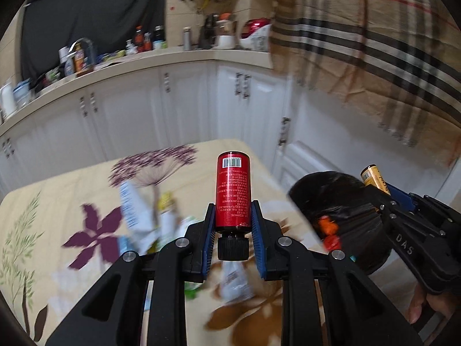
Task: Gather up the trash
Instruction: 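Carry both cans over the bin and open both tools to drop them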
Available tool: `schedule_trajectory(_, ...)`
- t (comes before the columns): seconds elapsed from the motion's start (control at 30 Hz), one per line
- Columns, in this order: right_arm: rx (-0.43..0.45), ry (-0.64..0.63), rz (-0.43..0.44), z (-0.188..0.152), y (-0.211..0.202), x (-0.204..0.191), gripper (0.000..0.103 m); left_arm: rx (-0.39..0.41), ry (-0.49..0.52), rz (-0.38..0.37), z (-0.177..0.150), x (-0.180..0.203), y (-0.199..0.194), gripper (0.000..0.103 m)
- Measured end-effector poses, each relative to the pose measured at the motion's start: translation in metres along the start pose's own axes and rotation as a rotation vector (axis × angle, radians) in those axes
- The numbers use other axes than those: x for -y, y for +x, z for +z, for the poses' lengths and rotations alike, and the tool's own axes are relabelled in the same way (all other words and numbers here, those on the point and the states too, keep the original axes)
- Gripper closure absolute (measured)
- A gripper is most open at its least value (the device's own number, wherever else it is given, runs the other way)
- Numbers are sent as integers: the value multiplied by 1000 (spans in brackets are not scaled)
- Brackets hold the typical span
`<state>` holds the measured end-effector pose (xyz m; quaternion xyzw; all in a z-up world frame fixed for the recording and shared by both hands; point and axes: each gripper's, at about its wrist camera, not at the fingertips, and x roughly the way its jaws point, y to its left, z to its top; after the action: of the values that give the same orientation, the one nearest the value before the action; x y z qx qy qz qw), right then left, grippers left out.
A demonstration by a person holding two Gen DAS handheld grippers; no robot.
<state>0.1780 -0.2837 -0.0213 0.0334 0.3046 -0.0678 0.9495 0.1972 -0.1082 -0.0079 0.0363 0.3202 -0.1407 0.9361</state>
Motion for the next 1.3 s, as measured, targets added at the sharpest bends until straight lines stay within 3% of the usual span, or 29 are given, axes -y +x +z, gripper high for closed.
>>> schedule_trajectory(0.4,-16,79,-122,-4,28,60,80,-57,111,-82,21,83,57,79)
schedule_trajectory(0.87,-41,141,-189,-9,64,94,78,-158,161,-93,27,130,115,78)
schedule_trajectory(1.0,-48,151,-203,-10,68,98,76,-185,155,-92,27,131,120,60)
schedule_trajectory(1.3,-48,143,-202,-14,59,92,76,-138,117,-72,30,117,98,50)
